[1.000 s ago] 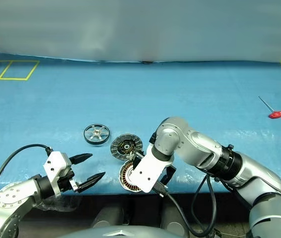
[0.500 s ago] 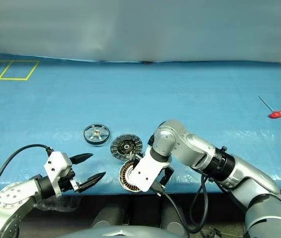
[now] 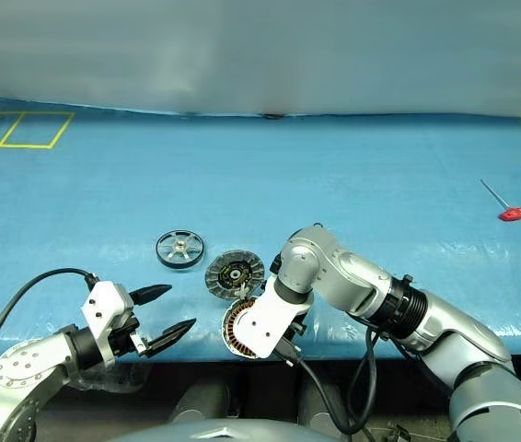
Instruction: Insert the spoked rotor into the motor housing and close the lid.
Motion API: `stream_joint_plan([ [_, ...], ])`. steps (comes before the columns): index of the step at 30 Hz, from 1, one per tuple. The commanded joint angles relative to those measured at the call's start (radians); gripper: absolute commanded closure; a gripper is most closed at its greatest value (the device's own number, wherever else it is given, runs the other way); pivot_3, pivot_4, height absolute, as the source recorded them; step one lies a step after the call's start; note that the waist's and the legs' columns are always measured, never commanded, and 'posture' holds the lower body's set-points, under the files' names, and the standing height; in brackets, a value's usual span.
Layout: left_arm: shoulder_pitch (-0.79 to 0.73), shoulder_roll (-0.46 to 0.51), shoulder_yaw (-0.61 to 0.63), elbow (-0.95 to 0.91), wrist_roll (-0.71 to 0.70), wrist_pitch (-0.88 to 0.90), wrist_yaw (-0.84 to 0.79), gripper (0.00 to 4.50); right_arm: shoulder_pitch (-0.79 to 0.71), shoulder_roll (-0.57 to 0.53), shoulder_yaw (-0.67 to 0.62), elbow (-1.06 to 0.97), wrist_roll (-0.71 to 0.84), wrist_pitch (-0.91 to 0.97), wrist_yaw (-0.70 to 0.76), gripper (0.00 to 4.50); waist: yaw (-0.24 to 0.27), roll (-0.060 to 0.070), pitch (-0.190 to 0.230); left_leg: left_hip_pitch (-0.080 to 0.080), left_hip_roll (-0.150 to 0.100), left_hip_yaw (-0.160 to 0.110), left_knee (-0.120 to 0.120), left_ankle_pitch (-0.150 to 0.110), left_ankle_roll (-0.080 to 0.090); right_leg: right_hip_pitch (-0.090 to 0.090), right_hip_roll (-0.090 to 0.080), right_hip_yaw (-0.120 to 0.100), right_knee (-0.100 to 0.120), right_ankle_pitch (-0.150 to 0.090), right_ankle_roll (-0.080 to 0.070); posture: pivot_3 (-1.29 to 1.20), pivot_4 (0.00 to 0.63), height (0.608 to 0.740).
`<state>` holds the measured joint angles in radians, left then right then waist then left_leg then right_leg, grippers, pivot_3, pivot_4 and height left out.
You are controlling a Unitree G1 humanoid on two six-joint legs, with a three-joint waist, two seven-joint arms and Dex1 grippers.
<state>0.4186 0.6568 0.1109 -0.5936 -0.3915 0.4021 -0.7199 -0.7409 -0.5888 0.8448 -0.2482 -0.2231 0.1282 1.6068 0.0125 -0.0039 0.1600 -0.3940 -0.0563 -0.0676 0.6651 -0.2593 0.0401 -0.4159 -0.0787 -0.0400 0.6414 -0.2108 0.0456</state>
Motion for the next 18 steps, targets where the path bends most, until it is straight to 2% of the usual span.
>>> stream_joint_plan([
  [1,-0.001,-0.004,0.001,-0.022,0.007,-0.022,0.001,0.00,0.005,0.002,-0.007,-0.016,0.006,-0.014,0.007,2.58,0.000,0.000,0.000,0.000,0.000,0.000,0.000,0.000,0.000,0.000,0.000,0.000,0.000,0.000,0.000,0.00,0.150,0.740],
  [8,-0.006,-0.005,-0.004,-0.019,0.008,-0.022,0.000,0.00,-0.011,-0.004,-0.022,-0.022,0.022,0.009,0.008,2.58,0.000,0.000,0.000,0.000,0.000,0.000,0.000,0.000,0.000,0.000,0.000,0.000,0.000,0.000,0.000,0.00,0.150,0.740],
  [18,-0.014,-0.015,-0.013,-0.010,0.014,-0.027,0.004,0.00,-0.080,0.042,-0.068,0.080,0.008,0.027,-0.029,2.58,-0.002,0.000,0.000,0.000,0.000,-0.001,0.000,0.000,0.000,0.000,0.001,0.000,0.001,0.000,-0.001,0.00,0.150,0.740],
])
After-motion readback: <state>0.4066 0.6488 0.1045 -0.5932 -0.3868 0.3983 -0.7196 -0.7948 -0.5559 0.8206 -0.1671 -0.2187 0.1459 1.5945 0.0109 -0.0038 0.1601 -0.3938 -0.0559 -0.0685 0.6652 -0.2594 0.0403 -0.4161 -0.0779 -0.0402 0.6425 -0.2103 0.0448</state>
